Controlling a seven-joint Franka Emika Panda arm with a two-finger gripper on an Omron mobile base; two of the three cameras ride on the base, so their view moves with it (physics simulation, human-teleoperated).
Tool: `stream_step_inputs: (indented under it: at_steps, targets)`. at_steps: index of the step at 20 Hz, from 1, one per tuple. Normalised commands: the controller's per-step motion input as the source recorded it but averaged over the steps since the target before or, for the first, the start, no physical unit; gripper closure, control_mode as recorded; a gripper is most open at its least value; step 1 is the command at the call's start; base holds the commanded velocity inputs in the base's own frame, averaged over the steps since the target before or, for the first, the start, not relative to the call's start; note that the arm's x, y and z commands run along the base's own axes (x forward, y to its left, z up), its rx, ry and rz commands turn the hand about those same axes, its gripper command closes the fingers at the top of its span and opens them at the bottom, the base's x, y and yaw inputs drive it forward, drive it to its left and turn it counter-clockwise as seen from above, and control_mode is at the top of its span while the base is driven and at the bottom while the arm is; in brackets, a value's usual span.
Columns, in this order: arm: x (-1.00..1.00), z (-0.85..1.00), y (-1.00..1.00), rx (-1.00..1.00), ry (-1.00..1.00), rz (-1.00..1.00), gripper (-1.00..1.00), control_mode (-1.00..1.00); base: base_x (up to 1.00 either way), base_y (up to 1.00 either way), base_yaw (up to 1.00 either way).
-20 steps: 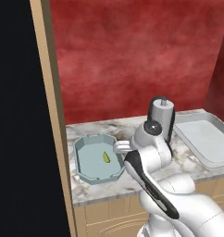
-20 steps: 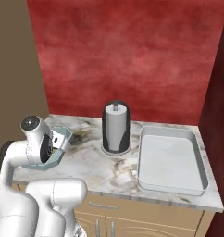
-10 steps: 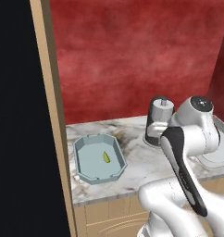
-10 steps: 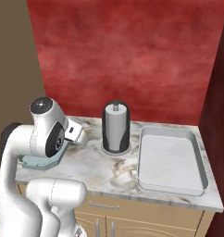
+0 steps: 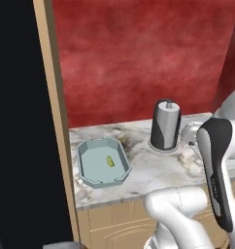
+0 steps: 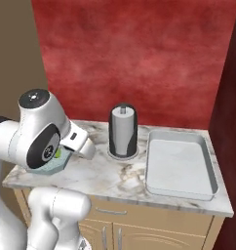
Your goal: Place one lemon wedge and one fish in each tupperware on the nearby counter, to pack two identical lunches.
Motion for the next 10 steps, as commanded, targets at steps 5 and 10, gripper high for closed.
stream_step_inputs:
  at_steps: [5, 10]
  targets:
    - [0.00, 0.00, 0.00, 0.00, 0.00, 0.00, -1.00, 1.00, -1.00, 0.00, 0.02]
    - [0.00, 0.00, 0.00, 0.00, 0.00, 0.00, -1.00, 1.00, -1.00, 0.00, 0.09]
